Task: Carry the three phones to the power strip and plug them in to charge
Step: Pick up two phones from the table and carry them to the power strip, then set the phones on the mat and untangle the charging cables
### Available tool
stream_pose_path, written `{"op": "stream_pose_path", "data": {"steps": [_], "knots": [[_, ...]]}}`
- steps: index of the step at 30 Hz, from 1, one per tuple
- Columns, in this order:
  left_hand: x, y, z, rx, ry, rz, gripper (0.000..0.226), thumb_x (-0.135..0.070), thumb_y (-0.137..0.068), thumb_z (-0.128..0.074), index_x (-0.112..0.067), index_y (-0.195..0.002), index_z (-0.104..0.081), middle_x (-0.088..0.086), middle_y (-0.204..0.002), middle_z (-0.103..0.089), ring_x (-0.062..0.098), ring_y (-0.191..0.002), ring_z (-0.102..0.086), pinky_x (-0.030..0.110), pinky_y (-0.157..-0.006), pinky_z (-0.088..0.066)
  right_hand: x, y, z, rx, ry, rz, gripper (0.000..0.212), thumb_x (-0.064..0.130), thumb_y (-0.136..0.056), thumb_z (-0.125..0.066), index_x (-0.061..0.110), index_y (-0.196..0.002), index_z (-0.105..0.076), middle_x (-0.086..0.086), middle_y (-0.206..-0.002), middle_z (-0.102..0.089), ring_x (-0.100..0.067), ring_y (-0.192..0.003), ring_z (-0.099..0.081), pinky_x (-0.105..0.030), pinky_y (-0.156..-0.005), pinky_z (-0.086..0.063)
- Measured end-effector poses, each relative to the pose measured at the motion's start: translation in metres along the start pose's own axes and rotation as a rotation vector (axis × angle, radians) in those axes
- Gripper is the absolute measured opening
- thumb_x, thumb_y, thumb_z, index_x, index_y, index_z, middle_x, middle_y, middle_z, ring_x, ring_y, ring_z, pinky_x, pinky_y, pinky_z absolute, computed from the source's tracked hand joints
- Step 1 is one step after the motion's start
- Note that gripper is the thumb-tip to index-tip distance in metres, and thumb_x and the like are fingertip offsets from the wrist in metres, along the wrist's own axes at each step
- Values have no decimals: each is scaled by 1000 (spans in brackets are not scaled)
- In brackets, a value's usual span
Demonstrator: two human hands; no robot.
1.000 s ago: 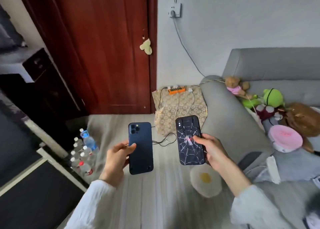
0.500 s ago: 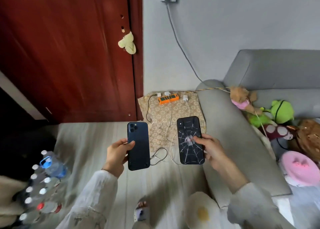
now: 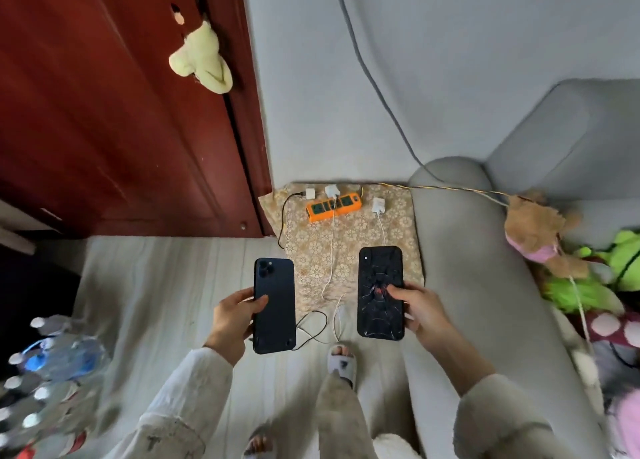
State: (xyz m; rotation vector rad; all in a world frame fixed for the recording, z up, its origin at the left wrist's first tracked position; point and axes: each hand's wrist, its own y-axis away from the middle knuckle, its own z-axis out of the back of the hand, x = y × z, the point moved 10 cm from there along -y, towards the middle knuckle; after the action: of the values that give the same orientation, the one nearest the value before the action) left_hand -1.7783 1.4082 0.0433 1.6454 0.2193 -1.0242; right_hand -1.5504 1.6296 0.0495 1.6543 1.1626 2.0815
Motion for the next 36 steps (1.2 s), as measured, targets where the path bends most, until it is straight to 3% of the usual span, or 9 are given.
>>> {"op": "stream_pose_path", "data": {"steps": [4,13,15,18,21,27,31,34,36], "knots": [[16,-65,-52,-75,38,83,23,0,-84,-58,-8,-106,-58,4,-77,-63,19,-65,-57,28,-57,-45,8,-92,7,18,67,-77,18,1,-82,-60,7,-99,-64,-12,-98,-69,-27,-92,-64,-39,-78,-52],[70,-213,-106,-221,-25,197,33,1,-84,-59,-3,-116,-56,13,-101,-61,29,-87,-57,32,-64,-48,-35,-271,-1,-22,237,-203,13,0,-84,-58,10,-92,-61,-15,-105,-64,-30,-96,-60,-51,-92,-49],[83,-245,-111,-231,-48,207,31,-1,-83,-61,-6,-114,-56,12,-100,-61,28,-86,-57,30,-61,-47,-47,-303,-8,-17,271,-196,16,1,-85,-58,8,-99,-64,-16,-106,-65,-31,-99,-61,-44,-84,-52],[99,-283,-117,-241,-59,234,28,-4,-83,-62,-12,-110,-58,10,-99,-62,27,-86,-58,32,-65,-47,-60,-338,-21,10,274,-189,16,5,-86,-58,12,-99,-64,-8,-95,-64,-25,-87,-62,-27,-54,-44],[107,-313,-130,-196,-53,224,28,-4,-83,-62,-13,-109,-57,8,-90,-63,25,-82,-58,36,-71,-51,-63,-362,-34,53,266,-161,16,5,-86,-59,20,-82,-64,-1,-84,-64,-13,-72,-61,-25,-52,-41],[96,-336,-143,-158,-250,131,29,-3,-84,-59,-9,-112,-59,7,-94,-65,19,-79,-59,30,-67,-52,-57,-373,-40,14,436,-67,22,11,-85,-61,11,-106,-68,-1,-90,-68,-19,-78,-62,-34,-72,-54],[78,-340,-142,-195,-397,44,35,-2,-86,-53,-12,-119,-60,1,-104,-63,19,-94,-57,39,-88,-52,-36,-373,-39,-62,766,82,16,17,-83,-64,11,-98,-67,2,-75,-60,-19,-74,-59,-16,-53,-39],[69,-346,-157,-111,-510,18,35,-6,-88,-49,-14,-121,-59,3,-111,-64,22,-96,-59,31,-82,-51,-32,-374,-45,-33,842,95,11,19,-85,-62,12,-93,-66,1,-82,-63,-23,-87,-63,-16,-55,-36],[60,-344,-171,-29,-749,-60,33,-9,-89,-47,-13,-119,-59,6,-110,-65,23,-92,-58,25,-73,-42,-31,-373,-51,13,894,90,26,23,-87,-60,9,-108,-64,-5,-104,-65,-24,-104,-60,-19,-71,-40]]}}
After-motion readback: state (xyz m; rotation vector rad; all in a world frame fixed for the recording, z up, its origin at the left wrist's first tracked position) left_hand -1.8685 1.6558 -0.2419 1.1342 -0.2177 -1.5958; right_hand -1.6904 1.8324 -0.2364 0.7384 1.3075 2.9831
